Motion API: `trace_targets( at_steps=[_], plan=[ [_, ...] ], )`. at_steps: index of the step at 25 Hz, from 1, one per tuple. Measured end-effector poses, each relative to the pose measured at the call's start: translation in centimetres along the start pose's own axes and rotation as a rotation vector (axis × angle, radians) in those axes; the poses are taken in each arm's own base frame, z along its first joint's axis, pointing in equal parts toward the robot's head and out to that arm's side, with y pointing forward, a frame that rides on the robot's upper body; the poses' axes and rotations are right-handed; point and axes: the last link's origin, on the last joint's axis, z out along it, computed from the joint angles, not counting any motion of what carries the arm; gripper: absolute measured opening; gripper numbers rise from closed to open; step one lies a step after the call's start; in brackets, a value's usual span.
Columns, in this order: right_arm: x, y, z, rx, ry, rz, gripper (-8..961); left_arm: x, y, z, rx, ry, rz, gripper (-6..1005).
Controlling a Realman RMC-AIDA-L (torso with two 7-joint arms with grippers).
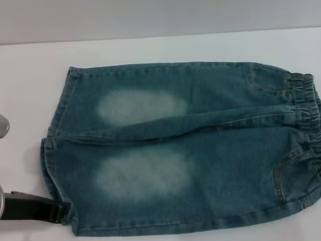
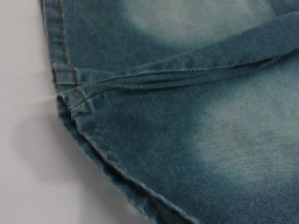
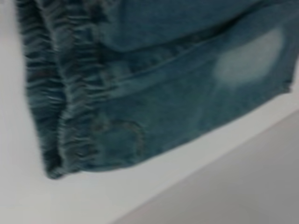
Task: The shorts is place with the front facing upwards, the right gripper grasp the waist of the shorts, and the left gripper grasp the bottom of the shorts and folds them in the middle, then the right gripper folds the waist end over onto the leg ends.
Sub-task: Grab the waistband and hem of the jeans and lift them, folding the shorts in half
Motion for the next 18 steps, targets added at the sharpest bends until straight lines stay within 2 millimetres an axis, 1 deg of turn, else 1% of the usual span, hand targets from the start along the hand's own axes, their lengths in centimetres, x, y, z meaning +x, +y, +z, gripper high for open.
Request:
trace_targets(
  at_steps=[3, 7, 10, 18],
  plan=[
    [0.3, -0.8, 0.0, 0.032, 0.01, 0.013, 784, 0.1, 0.0, 0.0, -0.001, 0.0, 0.002, 36],
    [0.3, -1.2, -0.3, 0.052, 0.003, 0.02, 781, 0.2, 0.0, 0.0, -0.001, 0.001, 0.005, 39],
    [0.3, -1.4, -0.2, 0.055, 0.001, 0.028, 778, 0.2, 0.0, 0.0, -0.001, 0.002, 0.008, 41],
    [0.6, -1.5, 0.8, 0.039, 0.028, 0.034, 773, 0.4, 0.2, -0.1, -0.003, 0.0, 0.012, 47]
  ],
)
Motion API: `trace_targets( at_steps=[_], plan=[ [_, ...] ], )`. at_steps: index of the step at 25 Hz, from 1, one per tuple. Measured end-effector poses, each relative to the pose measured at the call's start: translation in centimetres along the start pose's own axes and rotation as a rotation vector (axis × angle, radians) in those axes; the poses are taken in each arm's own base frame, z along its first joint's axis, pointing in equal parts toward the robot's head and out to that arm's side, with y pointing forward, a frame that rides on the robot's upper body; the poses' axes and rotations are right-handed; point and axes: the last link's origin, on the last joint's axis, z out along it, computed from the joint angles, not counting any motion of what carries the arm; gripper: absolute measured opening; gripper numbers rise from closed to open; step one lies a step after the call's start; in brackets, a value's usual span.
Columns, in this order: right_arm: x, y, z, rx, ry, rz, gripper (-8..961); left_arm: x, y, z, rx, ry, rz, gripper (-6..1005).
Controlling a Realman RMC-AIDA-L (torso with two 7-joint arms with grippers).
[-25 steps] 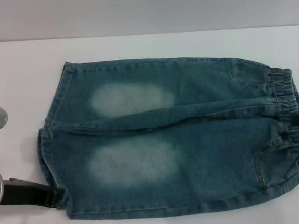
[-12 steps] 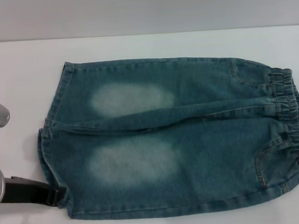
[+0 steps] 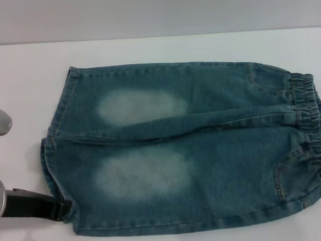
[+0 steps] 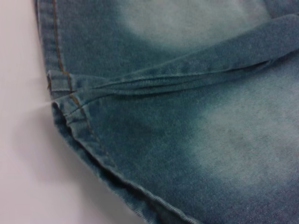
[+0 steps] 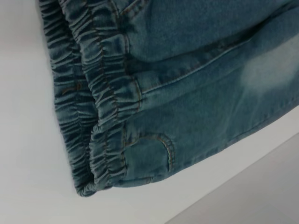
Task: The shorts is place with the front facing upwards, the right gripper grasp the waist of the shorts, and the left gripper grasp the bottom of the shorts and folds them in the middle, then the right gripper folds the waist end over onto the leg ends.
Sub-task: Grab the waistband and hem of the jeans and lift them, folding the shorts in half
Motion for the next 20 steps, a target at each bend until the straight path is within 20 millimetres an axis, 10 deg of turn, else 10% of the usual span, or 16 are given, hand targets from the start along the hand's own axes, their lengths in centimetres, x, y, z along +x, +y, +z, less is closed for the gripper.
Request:
trace_targets(
  at_steps=[20],
  plan=[
    [0.0, 1.3, 2.0, -0.087, 0.044, -0.041, 758, 0.3, 0.2, 0.0, -0.009, 0.003, 0.009, 60]
  ],
)
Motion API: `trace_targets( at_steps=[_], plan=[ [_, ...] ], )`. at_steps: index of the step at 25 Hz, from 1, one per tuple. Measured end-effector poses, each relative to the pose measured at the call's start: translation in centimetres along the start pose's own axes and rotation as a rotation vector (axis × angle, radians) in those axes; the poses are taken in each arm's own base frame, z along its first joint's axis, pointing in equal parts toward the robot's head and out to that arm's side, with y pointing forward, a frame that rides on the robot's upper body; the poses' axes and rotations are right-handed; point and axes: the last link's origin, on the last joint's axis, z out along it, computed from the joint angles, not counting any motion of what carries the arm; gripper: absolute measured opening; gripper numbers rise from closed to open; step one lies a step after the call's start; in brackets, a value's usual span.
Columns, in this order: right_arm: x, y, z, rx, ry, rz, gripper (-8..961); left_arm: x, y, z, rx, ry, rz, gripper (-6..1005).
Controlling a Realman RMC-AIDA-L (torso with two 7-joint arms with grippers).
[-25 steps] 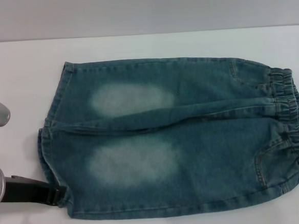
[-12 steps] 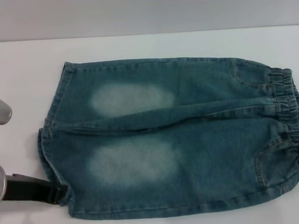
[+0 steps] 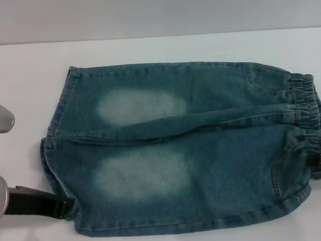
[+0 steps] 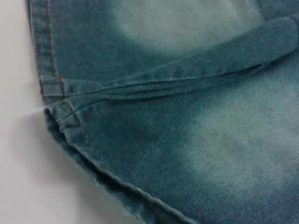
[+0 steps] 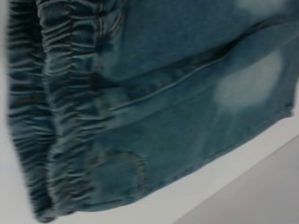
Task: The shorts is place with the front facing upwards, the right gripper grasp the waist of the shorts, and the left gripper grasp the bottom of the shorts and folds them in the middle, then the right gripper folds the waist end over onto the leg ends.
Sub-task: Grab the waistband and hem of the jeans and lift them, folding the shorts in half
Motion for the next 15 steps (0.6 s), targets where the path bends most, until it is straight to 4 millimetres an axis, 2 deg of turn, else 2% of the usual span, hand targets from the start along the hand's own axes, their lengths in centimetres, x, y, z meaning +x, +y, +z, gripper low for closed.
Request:
trace_targets(
  at_steps=[1, 9, 15],
  plan=[
    [-0.02, 0.14, -0.01, -0.01, -0.001, -0.01, 757, 0.01, 0.01, -0.01, 0.0, 0.0, 0.001, 61],
    [-0.14, 0.73, 0.16, -0.041, 0.016, -0.029, 537, 0.21, 0.08, -0.01, -0.001, 0.002, 0.006, 66],
    [-0.21, 0.88, 0.34, -0.049, 0.024, -0.03, 281, 0.23, 0.06, 0.07, -0.003, -0.001, 0.007, 71]
  ],
)
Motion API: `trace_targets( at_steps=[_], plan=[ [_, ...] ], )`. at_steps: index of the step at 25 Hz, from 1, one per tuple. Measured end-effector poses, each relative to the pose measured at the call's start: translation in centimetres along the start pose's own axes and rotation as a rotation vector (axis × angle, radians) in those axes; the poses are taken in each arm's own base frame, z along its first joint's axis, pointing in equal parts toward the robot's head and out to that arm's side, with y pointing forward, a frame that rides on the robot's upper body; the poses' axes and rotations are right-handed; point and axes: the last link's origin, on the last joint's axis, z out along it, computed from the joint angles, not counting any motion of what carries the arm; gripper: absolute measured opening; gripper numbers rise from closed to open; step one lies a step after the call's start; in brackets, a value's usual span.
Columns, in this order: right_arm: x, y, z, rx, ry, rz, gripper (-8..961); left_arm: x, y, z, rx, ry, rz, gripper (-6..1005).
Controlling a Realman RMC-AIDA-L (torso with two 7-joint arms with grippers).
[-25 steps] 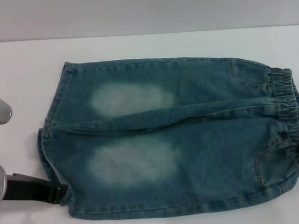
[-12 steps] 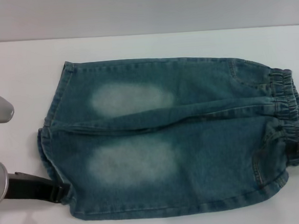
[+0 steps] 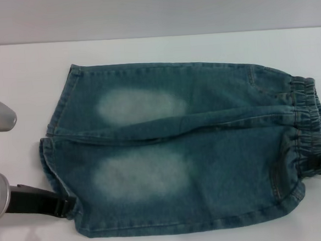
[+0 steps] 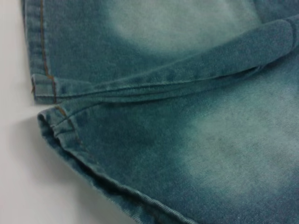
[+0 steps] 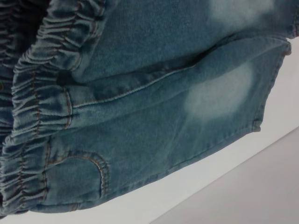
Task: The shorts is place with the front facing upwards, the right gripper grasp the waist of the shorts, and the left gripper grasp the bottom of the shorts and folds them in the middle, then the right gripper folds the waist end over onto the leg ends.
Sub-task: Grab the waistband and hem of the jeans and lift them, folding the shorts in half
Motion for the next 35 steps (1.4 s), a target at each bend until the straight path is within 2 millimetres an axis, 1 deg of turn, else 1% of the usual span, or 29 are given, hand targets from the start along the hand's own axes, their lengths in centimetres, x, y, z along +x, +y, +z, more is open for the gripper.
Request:
trace_targets(
  at_steps=[5, 10, 14, 18, 22, 24, 27, 31, 35],
  plan=[
    [-0.1, 0.3, 0.0, -0.011, 0.011, -0.011, 92, 0.0, 0.0, 0.0, 0.0, 0.0, 0.0, 74],
    [-0.4, 0.8, 0.0, -0.044, 0.012, -0.032, 3, 0.1, -0.1, 0.0, 0.002, 0.005, -0.003, 77],
    [-0.6, 1.1, -0.2, -0.074, -0.012, -0.032, 11, 0.2, -0.4, -0.2, 0.012, 0.024, -0.015, 80],
    [-1.1, 1.0, -1.2, -0.146, -0.084, -0.012, 20, 0.6, -1.1, -0.8, 0.037, 0.082, -0.038, 83],
    [-1.7, 0.0, -2.3, -0.214, -0.216, 0.043, 28, 1.5, -2.8, -1.7, 0.072, 0.188, -0.089, 86],
    [-1.7, -0.2, -2.3, -0.232, -0.241, 0.057, 32, 2.3, -3.6, -2.2, 0.078, 0.264, -0.117, 87],
    [-1.7, -0.8, -2.3, -0.291, -0.318, 0.109, 39, 2.7, -4.5, -2.4, 0.073, 0.334, -0.144, 89],
    [-1.7, -2.1, -2.4, -0.355, -0.457, 0.203, 47, 3.3, -6.2, -2.4, 0.059, 0.426, -0.2, 92],
    [-1.7, -2.5, -2.0, -0.394, -0.523, 0.255, 55, 4.1, -7.7, -2.1, 0.023, 0.53, -0.267, 94]
  ],
)
